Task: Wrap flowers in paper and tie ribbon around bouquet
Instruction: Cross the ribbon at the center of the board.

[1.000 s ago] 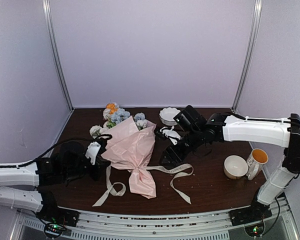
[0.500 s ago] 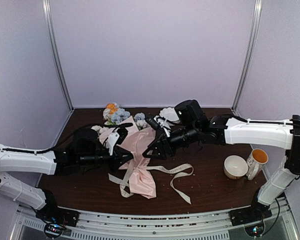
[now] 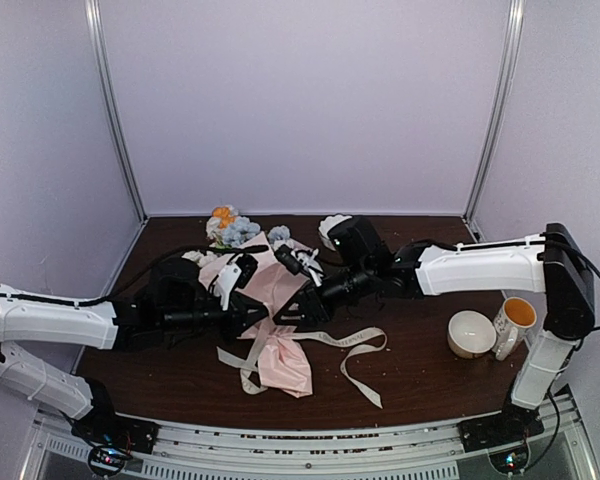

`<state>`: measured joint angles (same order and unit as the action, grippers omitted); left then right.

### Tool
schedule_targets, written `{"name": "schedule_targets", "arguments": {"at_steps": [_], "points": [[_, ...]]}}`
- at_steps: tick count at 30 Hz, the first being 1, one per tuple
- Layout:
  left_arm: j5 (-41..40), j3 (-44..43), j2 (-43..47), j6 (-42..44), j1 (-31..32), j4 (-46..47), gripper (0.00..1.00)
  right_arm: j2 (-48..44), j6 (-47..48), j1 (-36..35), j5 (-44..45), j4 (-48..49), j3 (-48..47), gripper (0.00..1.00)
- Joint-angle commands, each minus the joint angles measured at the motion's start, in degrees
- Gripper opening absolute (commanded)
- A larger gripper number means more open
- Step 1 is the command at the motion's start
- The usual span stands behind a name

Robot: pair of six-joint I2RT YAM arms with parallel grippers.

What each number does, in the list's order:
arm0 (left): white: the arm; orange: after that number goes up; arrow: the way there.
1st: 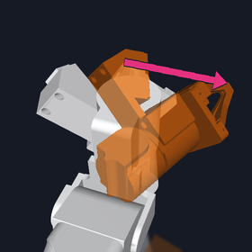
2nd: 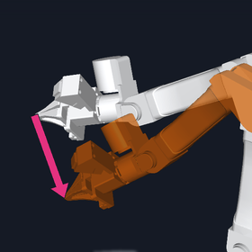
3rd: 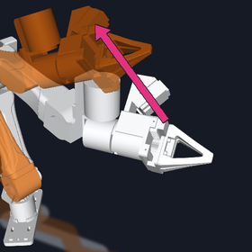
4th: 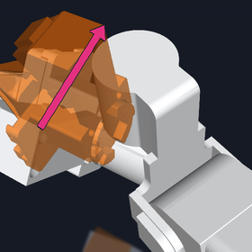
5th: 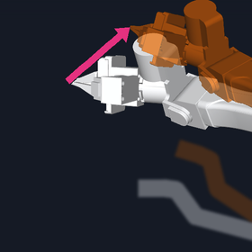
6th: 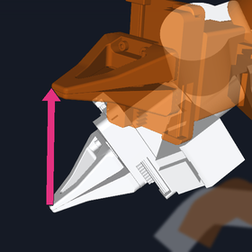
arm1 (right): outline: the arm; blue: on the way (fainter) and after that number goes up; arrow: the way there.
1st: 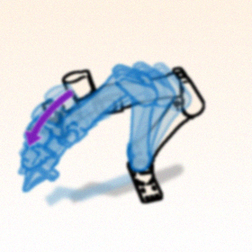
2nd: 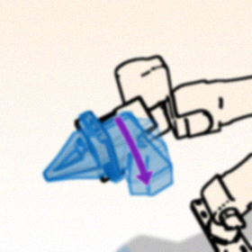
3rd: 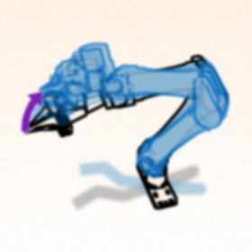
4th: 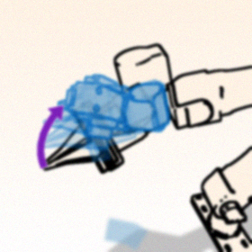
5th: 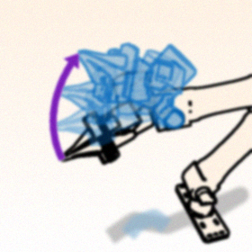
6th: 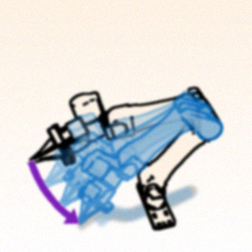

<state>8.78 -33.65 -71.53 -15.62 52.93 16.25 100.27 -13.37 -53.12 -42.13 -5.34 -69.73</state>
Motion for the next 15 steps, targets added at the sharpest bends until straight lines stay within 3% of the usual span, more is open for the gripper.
{"name": "schedule_targets", "arguments": {"at_steps": [1,6,11,15], "points": [[-0.96,-0.43,0.2,-0.57,0.07,3.31,0.0,1.25,-1.56,-0.64,-2.26,4.0,-2.72,0.46],[-0.16,-0.27,-0.24,-0.57,-0.02,3.59,0.0,3.0,-2.47,-0.8,-2.76,4.05,-4.14,0.39],[0.39,0.09,-0.18,-0.67,-0.02,3.45,0.0,3.13,-2.56,-0.81,-2.41,4.04,-4.91,0.1],[0.02,1.33,1.13,-0.27,-0.23,3.21,0.0,2.6,-2.46,-0.75,-2.52,4.01,-4.32,0.0]]}}
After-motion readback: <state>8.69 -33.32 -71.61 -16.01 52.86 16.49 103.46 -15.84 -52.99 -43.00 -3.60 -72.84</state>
